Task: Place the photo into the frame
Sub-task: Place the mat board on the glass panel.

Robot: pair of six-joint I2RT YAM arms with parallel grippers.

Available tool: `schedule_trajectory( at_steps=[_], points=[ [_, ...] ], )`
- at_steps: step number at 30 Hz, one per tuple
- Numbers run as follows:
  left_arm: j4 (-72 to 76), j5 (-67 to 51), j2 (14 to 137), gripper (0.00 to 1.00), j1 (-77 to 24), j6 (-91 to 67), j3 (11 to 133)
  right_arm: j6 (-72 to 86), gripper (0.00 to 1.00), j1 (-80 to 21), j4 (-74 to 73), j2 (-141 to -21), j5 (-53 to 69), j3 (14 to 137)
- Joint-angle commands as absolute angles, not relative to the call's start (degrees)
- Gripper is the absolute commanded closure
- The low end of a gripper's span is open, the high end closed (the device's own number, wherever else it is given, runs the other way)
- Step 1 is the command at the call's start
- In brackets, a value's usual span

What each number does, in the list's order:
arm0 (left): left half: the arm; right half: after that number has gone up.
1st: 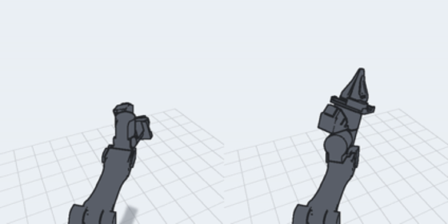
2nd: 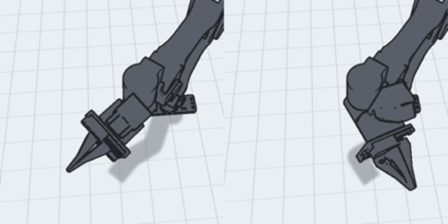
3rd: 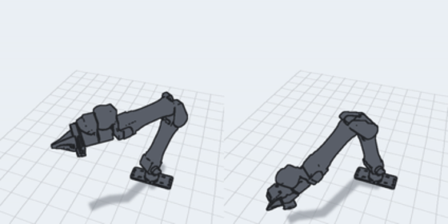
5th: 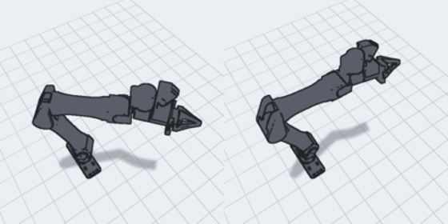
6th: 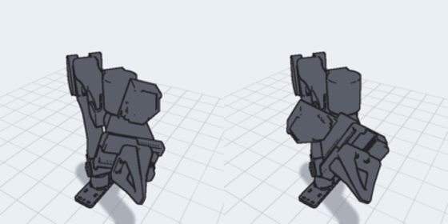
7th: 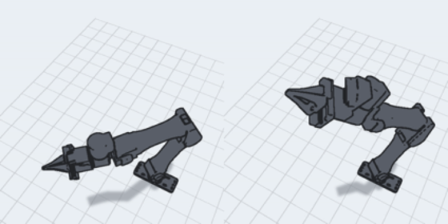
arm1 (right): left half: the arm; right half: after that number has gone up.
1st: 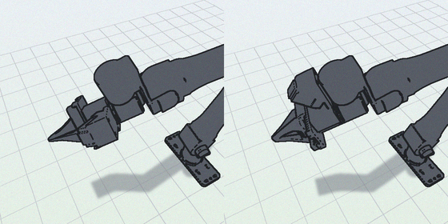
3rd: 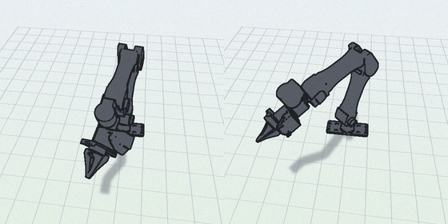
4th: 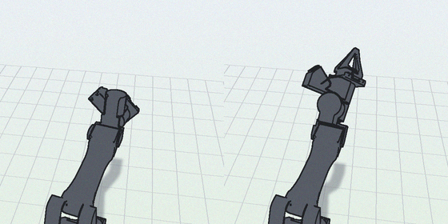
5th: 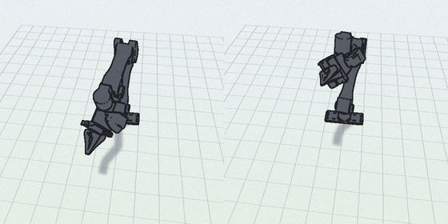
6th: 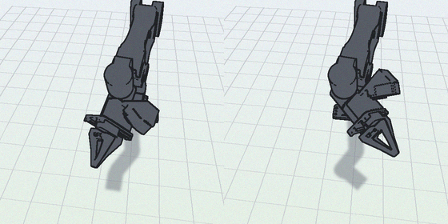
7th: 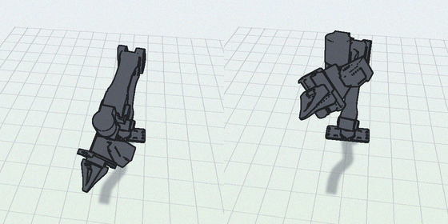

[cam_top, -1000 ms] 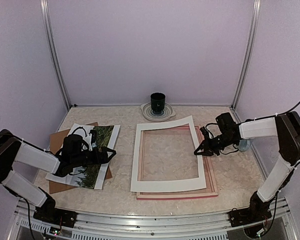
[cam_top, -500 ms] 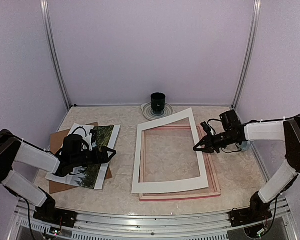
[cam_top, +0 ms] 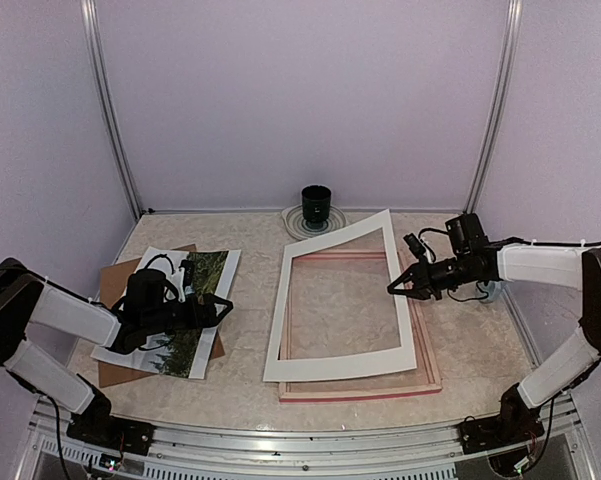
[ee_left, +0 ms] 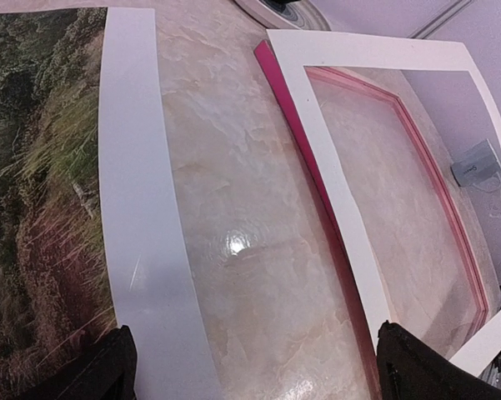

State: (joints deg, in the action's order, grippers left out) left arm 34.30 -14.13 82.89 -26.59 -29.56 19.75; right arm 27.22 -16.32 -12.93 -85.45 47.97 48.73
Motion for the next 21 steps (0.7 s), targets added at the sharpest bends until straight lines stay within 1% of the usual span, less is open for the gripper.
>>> schedule_trajectory(
  at_steps=[1,14,21],
  points=[
    [35.76,-14.67,83.5,0.01,-26.1,-29.53,19.78,24.16,0.97,-15.48,-19.92,-84.4,42.65,49.62],
    [35.5,-14.94,82.64,0.01,-26.1,-29.53,19.6,19.42,0.95,-15.47,-27.41,-86.44,30.9,52.65],
    [35.58,-15.02,82.7,0.01,-26.1,-29.58,19.67,18.34,0.93,-15.47,-27.91,-88.18,28.03,53.3]
  ],
)
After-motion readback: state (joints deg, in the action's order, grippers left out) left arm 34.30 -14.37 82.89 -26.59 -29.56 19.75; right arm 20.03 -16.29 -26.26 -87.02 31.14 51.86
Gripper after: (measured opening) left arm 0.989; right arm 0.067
